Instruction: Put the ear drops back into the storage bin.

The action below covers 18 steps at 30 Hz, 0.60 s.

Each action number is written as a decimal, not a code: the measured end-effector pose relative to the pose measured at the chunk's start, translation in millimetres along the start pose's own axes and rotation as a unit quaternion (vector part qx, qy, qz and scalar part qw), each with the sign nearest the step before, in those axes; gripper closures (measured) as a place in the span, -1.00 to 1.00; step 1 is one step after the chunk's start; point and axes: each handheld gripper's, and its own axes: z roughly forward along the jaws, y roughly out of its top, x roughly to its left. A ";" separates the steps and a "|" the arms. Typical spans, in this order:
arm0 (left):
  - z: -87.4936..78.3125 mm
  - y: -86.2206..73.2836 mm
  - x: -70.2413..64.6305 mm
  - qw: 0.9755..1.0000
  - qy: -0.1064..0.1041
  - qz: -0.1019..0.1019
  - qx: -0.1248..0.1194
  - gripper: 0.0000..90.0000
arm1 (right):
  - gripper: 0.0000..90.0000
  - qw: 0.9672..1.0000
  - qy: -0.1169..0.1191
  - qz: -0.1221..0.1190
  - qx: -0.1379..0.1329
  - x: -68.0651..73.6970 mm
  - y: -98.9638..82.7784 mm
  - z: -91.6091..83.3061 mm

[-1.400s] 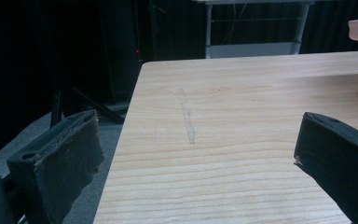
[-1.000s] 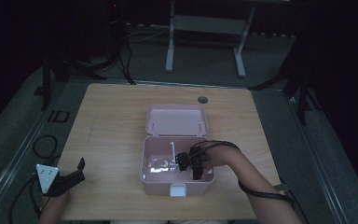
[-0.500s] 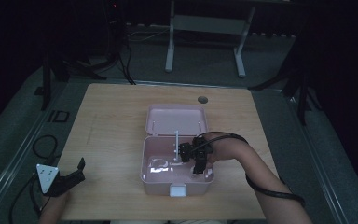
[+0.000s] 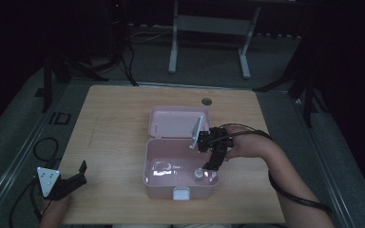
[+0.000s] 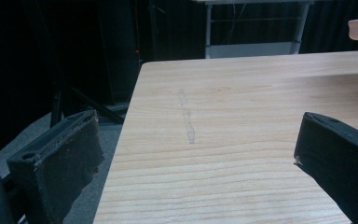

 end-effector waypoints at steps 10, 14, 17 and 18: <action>0.2 0.0 -0.2 1.000 0.001 0.000 0.000 -0.98 | -0.68 0.999 -0.008 0.048 -0.022 -7.8 -45.0 -4.9; 0.1 0.0 -0.1 1.000 0.001 0.000 0.000 -0.98 | -0.67 0.998 -0.012 0.058 -0.026 -8.5 -54.8 0.1; 0.1 0.0 -0.1 1.000 0.001 0.000 0.000 -0.98 | -0.67 0.997 -0.007 0.070 -0.038 -9.2 -67.3 10.7; 0.1 0.0 -0.1 1.000 0.001 0.000 0.000 -0.98 | -0.67 0.997 -0.008 0.071 -0.041 -9.0 -70.2 13.8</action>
